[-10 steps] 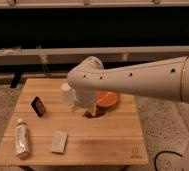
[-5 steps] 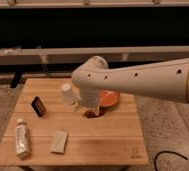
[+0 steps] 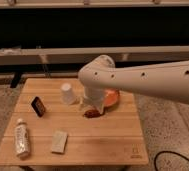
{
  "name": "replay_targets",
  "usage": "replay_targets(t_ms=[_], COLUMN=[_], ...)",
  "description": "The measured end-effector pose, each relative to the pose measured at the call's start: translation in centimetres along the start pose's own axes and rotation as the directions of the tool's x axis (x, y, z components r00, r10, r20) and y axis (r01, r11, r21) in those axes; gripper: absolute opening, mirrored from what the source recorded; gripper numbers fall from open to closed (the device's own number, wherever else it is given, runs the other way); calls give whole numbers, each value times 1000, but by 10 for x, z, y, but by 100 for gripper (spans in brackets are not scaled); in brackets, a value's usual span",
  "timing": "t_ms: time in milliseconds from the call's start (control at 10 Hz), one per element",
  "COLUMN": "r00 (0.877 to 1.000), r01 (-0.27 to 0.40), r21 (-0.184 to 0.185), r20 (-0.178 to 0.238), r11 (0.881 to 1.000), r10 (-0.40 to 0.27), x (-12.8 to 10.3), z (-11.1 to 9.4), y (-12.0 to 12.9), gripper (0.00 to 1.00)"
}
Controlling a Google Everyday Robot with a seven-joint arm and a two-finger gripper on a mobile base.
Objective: Move the arm in a circular motion
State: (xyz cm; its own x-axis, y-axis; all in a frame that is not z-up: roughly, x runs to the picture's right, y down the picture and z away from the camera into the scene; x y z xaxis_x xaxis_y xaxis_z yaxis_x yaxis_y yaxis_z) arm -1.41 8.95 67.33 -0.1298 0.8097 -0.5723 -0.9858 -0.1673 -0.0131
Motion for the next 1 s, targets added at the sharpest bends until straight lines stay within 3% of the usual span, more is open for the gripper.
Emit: replay_targets(t_ms=[200,500,800,1000], r00=[1000,1000,1000,1000], r01=[8,5,15,20], r21=[-8,2,-5,-3], r20=[3,6,11,16], r11=[1000,1000,1000,1000], r10=[-8,-5,-15,-20], x=[-5,-9,-9,-16], z=[0,-1,-2,-2], y=[9,-6,4,-7], gripper=[65,65,65,65])
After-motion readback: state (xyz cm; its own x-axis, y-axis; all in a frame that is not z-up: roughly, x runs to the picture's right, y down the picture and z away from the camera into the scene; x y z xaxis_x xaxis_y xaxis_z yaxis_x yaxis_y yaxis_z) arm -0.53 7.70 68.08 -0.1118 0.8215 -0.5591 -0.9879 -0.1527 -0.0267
